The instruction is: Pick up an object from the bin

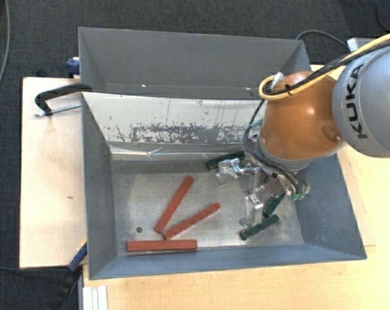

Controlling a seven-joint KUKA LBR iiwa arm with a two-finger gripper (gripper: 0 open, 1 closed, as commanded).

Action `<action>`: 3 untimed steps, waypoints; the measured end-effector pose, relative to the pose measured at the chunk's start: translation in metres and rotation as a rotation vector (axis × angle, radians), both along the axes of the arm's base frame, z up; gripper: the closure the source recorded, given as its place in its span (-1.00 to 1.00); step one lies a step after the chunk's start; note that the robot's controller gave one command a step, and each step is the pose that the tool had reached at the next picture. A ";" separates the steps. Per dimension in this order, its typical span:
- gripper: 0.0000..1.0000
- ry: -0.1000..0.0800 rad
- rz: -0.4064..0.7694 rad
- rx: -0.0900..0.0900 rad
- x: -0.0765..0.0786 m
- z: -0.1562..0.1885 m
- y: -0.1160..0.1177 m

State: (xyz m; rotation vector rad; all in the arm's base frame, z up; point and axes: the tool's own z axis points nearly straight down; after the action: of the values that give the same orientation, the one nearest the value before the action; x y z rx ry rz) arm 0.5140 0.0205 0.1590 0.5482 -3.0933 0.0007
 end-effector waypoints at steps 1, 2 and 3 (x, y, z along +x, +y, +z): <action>-1.00 -0.001 0.079 0.004 -0.011 -0.009 -0.023; -1.00 -0.003 0.355 0.000 -0.011 -0.068 -0.074; 1.00 0.000 0.397 0.001 -0.017 -0.088 -0.095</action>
Offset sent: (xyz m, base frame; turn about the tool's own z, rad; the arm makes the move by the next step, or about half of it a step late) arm -0.0126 -0.0869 -0.0890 -0.3906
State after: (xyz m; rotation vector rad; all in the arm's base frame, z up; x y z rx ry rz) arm 0.4968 -0.0747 0.0707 1.1469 -2.9249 -0.0011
